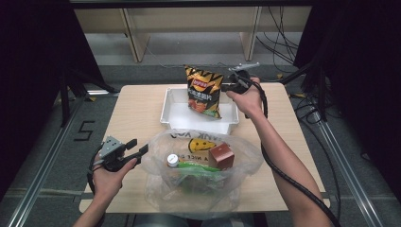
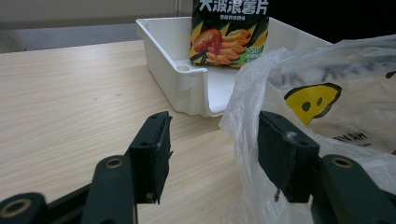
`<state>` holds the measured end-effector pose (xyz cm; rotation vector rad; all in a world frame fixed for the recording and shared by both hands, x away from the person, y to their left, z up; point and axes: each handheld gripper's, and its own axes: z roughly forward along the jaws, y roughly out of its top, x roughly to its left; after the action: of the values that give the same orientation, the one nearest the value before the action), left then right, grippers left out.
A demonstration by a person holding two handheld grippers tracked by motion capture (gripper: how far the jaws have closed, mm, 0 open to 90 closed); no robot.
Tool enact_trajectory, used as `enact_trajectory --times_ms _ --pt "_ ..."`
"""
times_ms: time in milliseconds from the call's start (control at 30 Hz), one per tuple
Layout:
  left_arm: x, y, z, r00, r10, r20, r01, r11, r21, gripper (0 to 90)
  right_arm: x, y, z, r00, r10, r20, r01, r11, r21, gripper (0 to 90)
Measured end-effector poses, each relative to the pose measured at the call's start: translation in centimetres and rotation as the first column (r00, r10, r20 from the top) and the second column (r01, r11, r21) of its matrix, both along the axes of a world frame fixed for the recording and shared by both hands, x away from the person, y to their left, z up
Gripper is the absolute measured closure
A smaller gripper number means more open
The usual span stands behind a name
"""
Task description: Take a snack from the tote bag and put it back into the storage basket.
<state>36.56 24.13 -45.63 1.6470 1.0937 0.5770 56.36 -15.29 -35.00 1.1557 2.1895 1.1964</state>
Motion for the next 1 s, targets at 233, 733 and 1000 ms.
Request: enact_trajectory --times_ms 233,733,1000 --pt "0.0 0.0 0.0 1.0000 -0.001 0.001 0.001 1.0000 0.001 44.6 0.6 1.0 -1.6 0.9979 0.011 -0.064 -0.012 1.000 -0.016 90.0" --pt "0.0 0.2 0.0 1.0000 0.001 0.001 -0.001 1.0000 -0.007 44.7 2.1 2.6 -4.1 0.9932 0.007 -0.116 -0.012 0.999 -0.046 90.0" --pt "0.1 0.2 -0.1 1.0000 -0.001 0.003 0.001 0.9999 -0.011 44.7 2.7 3.0 -4.4 0.9951 0.003 -0.099 -0.010 0.997 -0.075 90.0"
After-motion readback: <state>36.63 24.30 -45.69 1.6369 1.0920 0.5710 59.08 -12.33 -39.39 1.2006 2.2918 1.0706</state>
